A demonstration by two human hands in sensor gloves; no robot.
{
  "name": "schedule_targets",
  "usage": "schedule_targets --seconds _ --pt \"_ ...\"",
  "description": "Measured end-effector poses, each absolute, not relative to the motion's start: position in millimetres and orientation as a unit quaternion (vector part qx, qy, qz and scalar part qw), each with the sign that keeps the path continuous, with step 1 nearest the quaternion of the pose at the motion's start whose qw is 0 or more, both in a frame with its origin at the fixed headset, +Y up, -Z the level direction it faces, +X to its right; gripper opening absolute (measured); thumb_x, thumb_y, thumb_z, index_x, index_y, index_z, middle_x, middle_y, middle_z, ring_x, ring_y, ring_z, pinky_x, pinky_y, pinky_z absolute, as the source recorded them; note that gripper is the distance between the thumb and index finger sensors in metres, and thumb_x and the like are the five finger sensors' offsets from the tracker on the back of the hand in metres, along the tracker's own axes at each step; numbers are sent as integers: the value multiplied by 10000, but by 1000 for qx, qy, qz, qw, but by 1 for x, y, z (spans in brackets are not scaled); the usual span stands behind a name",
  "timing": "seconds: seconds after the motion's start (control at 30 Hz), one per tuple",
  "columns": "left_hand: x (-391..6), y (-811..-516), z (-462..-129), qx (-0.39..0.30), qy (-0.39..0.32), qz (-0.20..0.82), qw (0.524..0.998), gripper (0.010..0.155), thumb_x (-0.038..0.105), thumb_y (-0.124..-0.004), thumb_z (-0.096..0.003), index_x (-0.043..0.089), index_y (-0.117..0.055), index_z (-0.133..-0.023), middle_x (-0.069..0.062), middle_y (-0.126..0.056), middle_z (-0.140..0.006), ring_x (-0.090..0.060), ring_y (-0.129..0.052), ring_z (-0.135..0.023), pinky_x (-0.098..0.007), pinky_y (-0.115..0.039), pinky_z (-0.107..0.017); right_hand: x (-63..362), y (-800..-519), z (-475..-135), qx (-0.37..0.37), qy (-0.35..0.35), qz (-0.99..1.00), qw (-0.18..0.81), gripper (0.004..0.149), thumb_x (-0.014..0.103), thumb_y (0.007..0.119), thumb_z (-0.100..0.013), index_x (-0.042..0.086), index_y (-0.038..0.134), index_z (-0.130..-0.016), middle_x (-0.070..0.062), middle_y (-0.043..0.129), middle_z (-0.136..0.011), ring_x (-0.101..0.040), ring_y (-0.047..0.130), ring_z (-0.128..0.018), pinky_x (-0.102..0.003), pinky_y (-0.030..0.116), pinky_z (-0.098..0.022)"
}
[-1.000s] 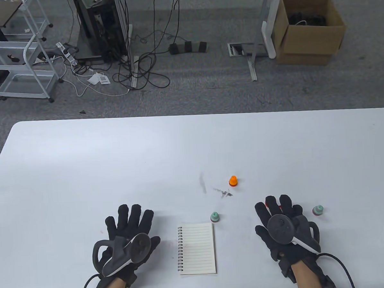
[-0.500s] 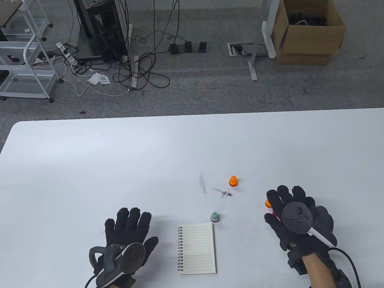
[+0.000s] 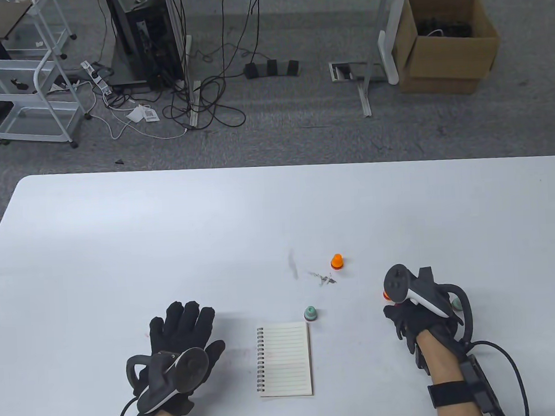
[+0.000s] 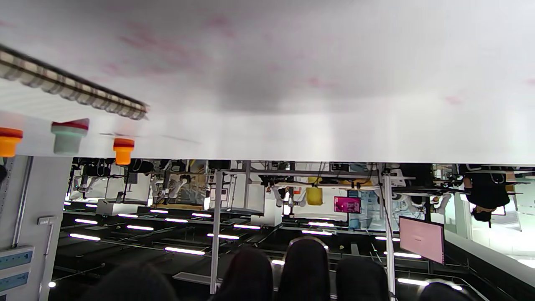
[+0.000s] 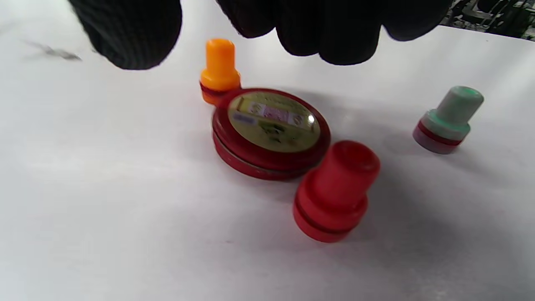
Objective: Stamp reward stamp onto notebook
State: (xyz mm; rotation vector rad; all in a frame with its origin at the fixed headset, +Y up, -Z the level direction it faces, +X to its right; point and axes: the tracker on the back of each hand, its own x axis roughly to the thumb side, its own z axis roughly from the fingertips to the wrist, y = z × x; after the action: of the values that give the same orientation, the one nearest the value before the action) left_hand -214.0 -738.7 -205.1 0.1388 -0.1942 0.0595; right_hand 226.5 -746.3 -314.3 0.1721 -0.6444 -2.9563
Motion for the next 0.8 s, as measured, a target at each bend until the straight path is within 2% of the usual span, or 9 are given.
schedule_targets --seconds 0.2,0.3,0.63,0.8 --pt "-215 -738 -205 66 -93 30 993 754 639 -657 -482 310 -541 -1151 -87 -606 -1218 -445 -566 -1137 -726 -518 -783 233 -768 -325 89 -284 -952 72 888 508 792 -412 10 442 -1059 -275 559 -1055 -507 674 -909 -647 572 -664" --pt "-215 -739 -206 59 -85 17 995 755 641 -660 -482 310 -546 -1151 -92 -610 -1217 -448 -575 -1134 -724 -525 -783 233 -775 -325 79 -279 -954 77 880 502 812 -399 6 473 -1041 -269 598 -1024 -488 711 -880 -633 598 -653" --pt "-216 -746 -210 34 -81 15 996 754 644 -660 -483 314 -546 -1151 -93 -605 -1220 -448 -569 -1137 -724 -524 -783 234 -780 -326 82 -290 -951 71 839 446 810 -428 0 443 -1036 -265 569 -1004 -467 716 -838 -615 602 -649" --pt "-216 -747 -212 23 -89 26 995 749 644 -660 -482 322 -552 -1150 -89 -606 -1221 -450 -566 -1138 -724 -520 -785 235 -779 -326 62 -260 -961 76 825 485 823 -417 4 512 -1011 -259 643 -959 -449 772 -782 -606 637 -627"
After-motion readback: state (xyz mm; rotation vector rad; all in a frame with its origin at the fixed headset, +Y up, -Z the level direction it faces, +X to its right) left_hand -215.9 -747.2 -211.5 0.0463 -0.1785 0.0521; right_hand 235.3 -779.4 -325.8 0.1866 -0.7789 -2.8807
